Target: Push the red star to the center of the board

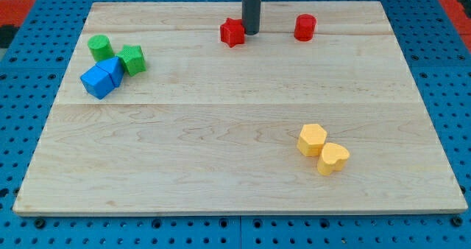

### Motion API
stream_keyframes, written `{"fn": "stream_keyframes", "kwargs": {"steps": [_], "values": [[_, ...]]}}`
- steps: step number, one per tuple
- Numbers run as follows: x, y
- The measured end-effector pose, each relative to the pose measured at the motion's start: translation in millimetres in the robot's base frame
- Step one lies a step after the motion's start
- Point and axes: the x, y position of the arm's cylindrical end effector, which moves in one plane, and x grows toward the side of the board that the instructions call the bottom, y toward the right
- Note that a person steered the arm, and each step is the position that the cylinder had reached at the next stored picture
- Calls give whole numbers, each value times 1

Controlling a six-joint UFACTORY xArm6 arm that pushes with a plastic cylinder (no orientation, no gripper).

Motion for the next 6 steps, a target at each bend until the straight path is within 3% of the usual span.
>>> {"fn": "stream_keyframes", "kwargs": {"steps": [1, 2, 4, 6], "values": [[-57, -18], [-65, -60], [47, -35], [49, -69]]}}
